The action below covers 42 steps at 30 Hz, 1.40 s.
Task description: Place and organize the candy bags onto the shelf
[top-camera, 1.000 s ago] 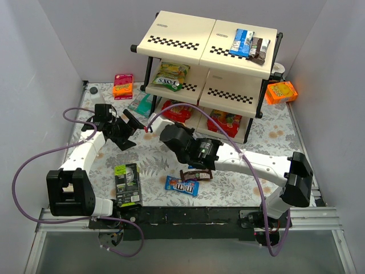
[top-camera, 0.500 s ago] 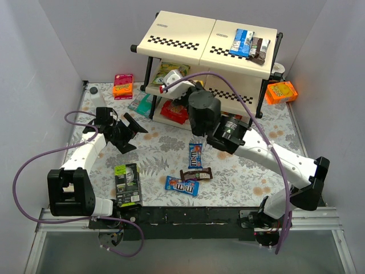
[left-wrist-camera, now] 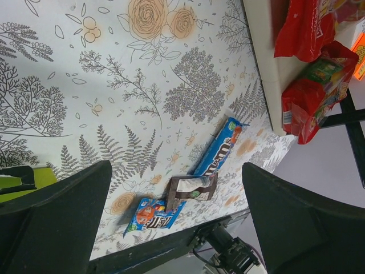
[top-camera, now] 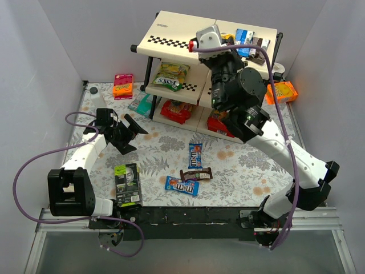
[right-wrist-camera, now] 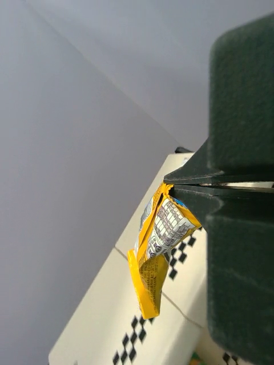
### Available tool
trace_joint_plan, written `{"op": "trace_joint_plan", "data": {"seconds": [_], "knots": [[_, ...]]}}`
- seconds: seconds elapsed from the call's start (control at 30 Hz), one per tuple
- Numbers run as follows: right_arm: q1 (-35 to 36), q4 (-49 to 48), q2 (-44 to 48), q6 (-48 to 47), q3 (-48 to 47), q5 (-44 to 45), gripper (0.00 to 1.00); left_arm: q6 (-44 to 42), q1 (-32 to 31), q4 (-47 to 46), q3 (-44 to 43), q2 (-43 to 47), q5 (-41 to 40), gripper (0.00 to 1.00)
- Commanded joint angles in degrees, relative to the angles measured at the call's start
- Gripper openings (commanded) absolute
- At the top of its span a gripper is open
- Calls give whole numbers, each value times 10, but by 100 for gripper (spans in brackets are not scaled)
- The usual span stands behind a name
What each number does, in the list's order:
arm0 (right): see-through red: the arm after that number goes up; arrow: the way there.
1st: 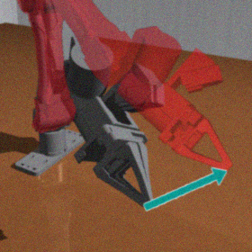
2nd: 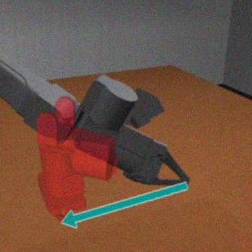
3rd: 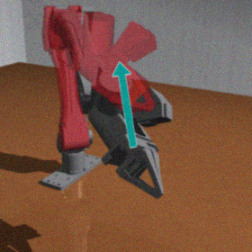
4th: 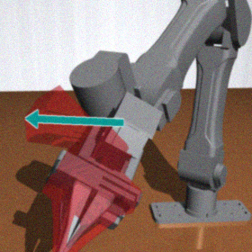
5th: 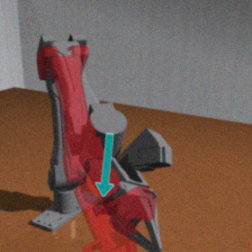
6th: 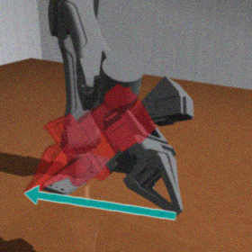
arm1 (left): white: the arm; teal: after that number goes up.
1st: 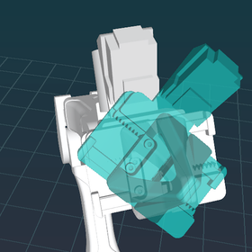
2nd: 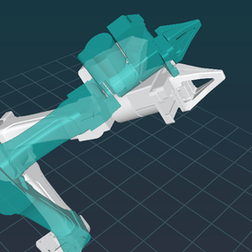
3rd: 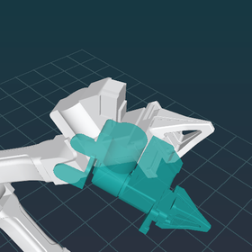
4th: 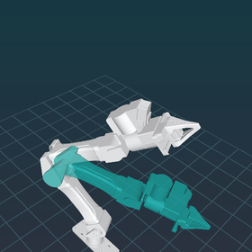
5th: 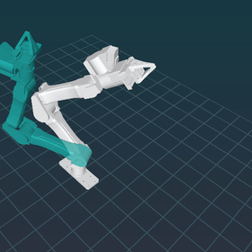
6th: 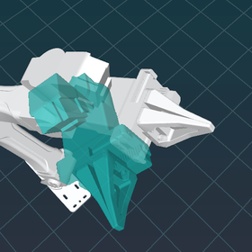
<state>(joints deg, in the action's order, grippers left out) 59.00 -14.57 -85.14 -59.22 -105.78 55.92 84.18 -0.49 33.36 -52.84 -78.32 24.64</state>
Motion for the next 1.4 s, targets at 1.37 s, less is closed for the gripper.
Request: {"op": "trace_joint_plan", "data": {"seconds": [1.37], "knots": [[-153,-70,-230,-56,-120,135,1,-15,2,29,4,24,-9,98]]}}
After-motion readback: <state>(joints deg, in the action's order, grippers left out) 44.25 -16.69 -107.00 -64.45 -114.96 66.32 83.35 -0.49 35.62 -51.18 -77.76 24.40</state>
